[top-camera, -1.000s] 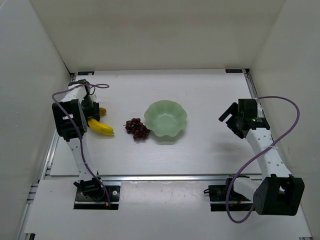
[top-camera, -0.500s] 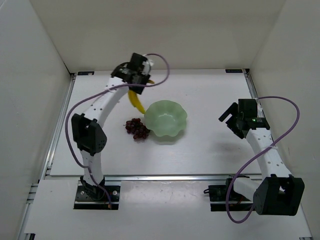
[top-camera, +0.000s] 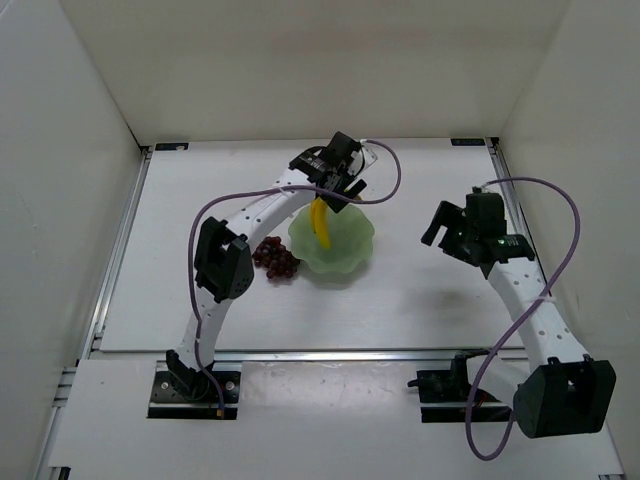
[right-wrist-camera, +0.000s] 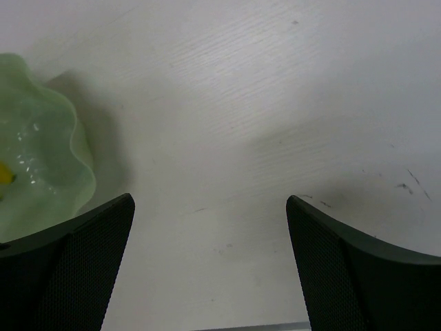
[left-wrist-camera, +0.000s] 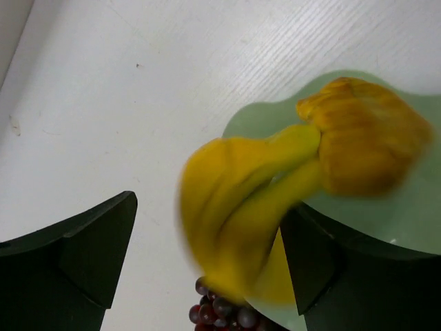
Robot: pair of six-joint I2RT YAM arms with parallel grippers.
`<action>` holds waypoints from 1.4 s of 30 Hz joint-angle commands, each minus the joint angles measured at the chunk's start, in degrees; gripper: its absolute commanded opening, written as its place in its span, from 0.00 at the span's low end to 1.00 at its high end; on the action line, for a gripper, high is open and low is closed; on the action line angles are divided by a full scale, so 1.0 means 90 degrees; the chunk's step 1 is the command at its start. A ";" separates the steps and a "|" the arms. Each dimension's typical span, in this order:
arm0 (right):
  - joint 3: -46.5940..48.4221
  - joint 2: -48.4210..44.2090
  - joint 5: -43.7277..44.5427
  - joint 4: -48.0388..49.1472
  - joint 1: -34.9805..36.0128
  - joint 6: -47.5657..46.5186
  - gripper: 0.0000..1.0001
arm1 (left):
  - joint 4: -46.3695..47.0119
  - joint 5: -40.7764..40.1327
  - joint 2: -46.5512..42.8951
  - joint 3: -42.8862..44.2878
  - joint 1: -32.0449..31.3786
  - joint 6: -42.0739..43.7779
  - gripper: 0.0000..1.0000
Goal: Place and organize the fake fruits in the fruit bowl
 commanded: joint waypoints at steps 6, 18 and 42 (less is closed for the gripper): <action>0.0899 0.0414 -0.1596 0.1324 0.1541 -0.1777 0.97 | 0.0101 -0.0340 -0.1227 -0.0151 0.0077 0.0097 1.00; 0.6403 0.5920 -0.0437 -0.0310 0.5285 -0.3643 0.99 | 0.0101 -0.0614 -0.3237 -0.1564 0.2966 -0.0674 1.00; 0.7199 0.7858 -0.0845 -0.0216 0.5774 -0.3233 0.08 | -0.0368 0.0489 -0.4236 -0.3930 0.5107 -0.1612 1.00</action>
